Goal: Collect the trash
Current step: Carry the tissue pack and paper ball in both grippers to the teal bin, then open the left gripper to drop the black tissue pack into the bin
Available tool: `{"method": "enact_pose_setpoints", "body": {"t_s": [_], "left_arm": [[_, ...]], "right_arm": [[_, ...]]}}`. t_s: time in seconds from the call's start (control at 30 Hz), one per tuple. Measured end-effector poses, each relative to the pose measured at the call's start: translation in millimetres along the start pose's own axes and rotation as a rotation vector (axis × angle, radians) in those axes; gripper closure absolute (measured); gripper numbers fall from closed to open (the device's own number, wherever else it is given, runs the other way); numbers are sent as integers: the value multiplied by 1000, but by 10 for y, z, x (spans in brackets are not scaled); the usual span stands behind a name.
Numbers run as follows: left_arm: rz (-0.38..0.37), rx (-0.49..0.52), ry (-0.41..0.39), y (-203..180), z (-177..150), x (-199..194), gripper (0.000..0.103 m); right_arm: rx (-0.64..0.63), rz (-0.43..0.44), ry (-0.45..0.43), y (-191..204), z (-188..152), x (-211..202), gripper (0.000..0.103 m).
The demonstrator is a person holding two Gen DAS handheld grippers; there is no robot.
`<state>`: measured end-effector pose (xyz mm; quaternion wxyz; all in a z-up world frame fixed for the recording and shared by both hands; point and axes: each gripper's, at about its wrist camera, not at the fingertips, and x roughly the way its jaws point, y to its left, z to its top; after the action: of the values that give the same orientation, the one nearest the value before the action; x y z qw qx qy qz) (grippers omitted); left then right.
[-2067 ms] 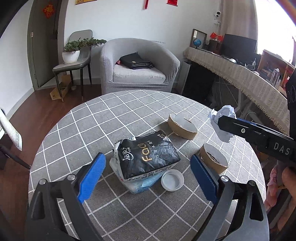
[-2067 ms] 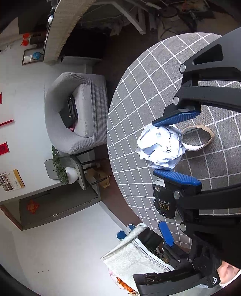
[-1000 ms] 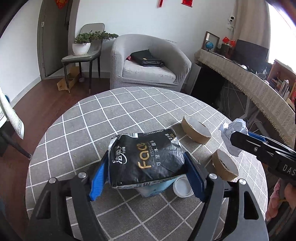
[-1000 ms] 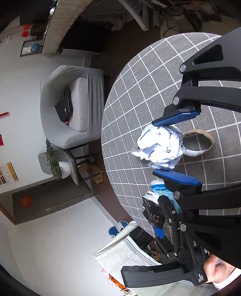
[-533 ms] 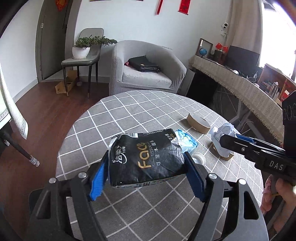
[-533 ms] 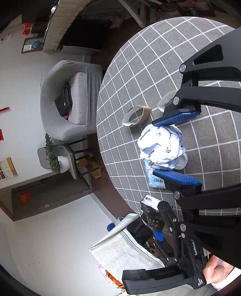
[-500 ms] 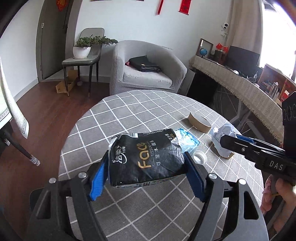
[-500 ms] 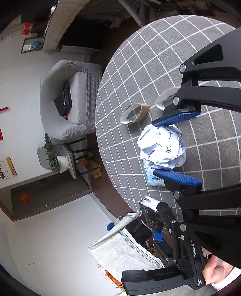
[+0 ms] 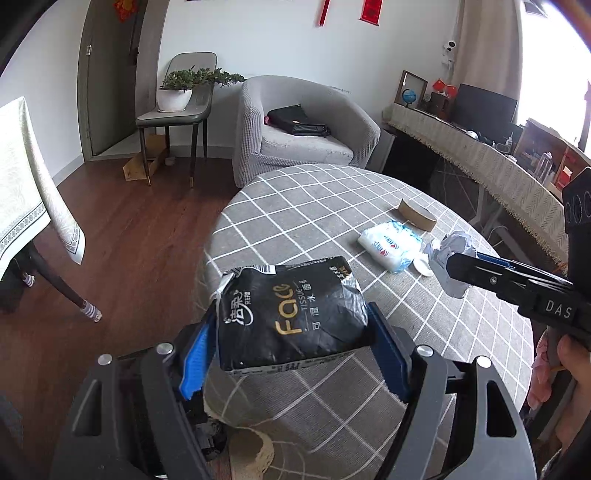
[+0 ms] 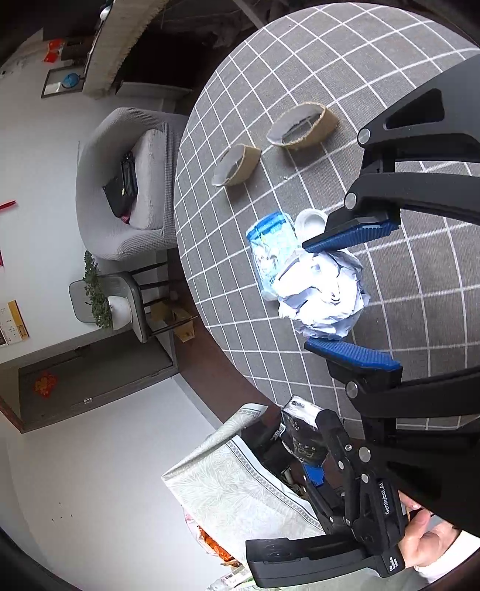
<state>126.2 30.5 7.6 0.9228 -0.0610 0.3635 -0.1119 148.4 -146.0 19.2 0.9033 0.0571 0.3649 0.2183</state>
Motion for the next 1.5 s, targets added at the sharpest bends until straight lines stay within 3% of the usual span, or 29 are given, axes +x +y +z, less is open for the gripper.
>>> {"method": "enact_pose_setpoints", "body": {"t_s": [0.37,0.7,1.0,1.5], "left_arm": [[40,-7,8,610,-159,-295,25],[101,-25,83,1201,-333,-181,25],[148,-72,183,1709,-541,-80,25],[146,-59,393,2182,-1099,191,25]], "right_arm": [[-38,51,8,554,-78,142,55],[-108,104,51,1043,-61,472,55],[-159,203,74,1598,9,805,55],[-232,225,157,2102,-38,1344,55]]}}
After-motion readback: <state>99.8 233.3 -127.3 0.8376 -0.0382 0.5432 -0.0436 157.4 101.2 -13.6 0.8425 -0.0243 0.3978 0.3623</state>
